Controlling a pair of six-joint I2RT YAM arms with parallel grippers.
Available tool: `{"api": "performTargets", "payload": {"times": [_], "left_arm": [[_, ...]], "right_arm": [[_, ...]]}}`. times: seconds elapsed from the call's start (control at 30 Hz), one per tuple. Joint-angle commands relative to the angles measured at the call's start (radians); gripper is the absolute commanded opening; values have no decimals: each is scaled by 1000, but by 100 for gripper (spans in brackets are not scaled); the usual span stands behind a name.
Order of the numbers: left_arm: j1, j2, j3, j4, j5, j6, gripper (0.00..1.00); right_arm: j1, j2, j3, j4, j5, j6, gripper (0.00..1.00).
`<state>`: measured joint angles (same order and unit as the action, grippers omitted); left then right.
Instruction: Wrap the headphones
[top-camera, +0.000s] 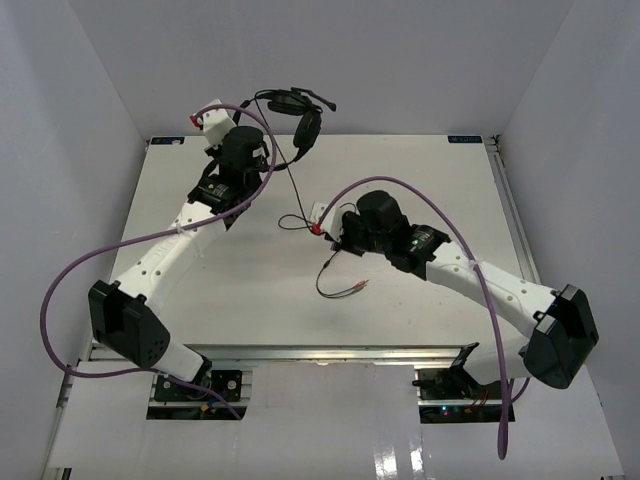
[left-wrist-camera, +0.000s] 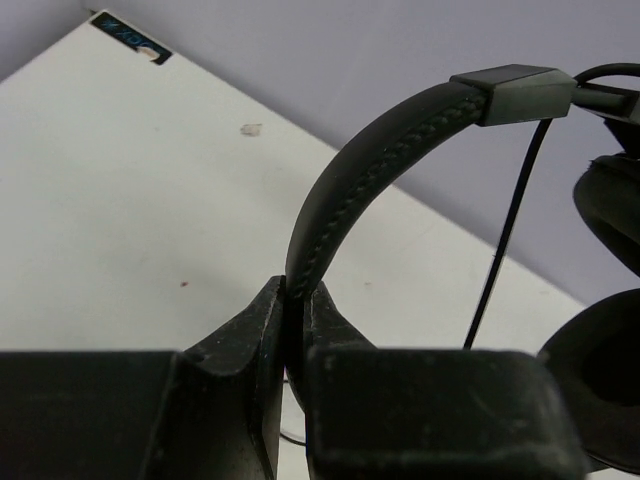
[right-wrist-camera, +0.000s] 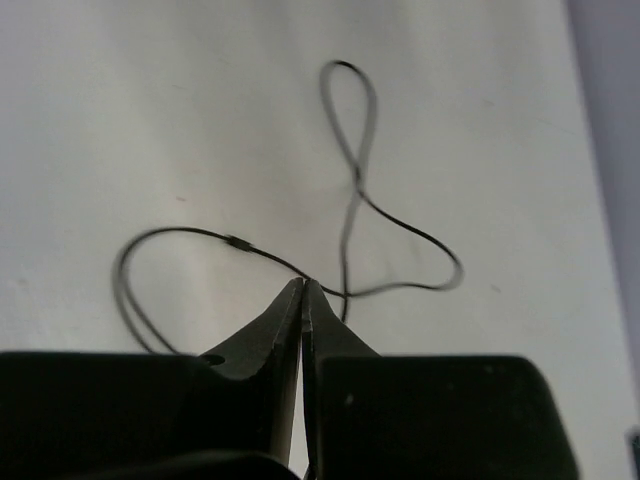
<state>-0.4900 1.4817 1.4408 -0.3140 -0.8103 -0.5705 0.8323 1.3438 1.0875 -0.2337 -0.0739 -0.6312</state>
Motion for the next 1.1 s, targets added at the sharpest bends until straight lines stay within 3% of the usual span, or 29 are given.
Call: {"api": "performTargets", "payload": {"times": [0.0, 0.07, 0.17, 0.47, 0.77, 0.87, 1.0, 1.07], "left_arm": [[28, -39, -123, 181, -40, 222, 0], [27, -23, -180, 156, 13, 230, 0], [25, -6, -249, 127, 204, 221, 0], [-34, -116, -489, 168, 760, 320, 0], [-38, -214, -513, 162, 673, 276, 0], [-16, -181, -450, 122, 573, 192, 0], [50, -125, -356, 89, 473, 63, 0], [87, -102, -321, 94, 476, -20, 0]], "right_arm": [[-53, -80, 125, 0, 387, -234, 8], [-75, -82, 179, 35, 420, -275, 8], [-96, -72, 254, 57, 433, -300, 8], [-146, -3, 308, 108, 293, -201, 8], [-183, -19, 317, 55, 111, -135, 8], [-183, -67, 290, 14, 8, -179, 8], [-188, -111, 326, -160, -180, -267, 8], [-192, -124, 348, -231, -240, -292, 8]]}}
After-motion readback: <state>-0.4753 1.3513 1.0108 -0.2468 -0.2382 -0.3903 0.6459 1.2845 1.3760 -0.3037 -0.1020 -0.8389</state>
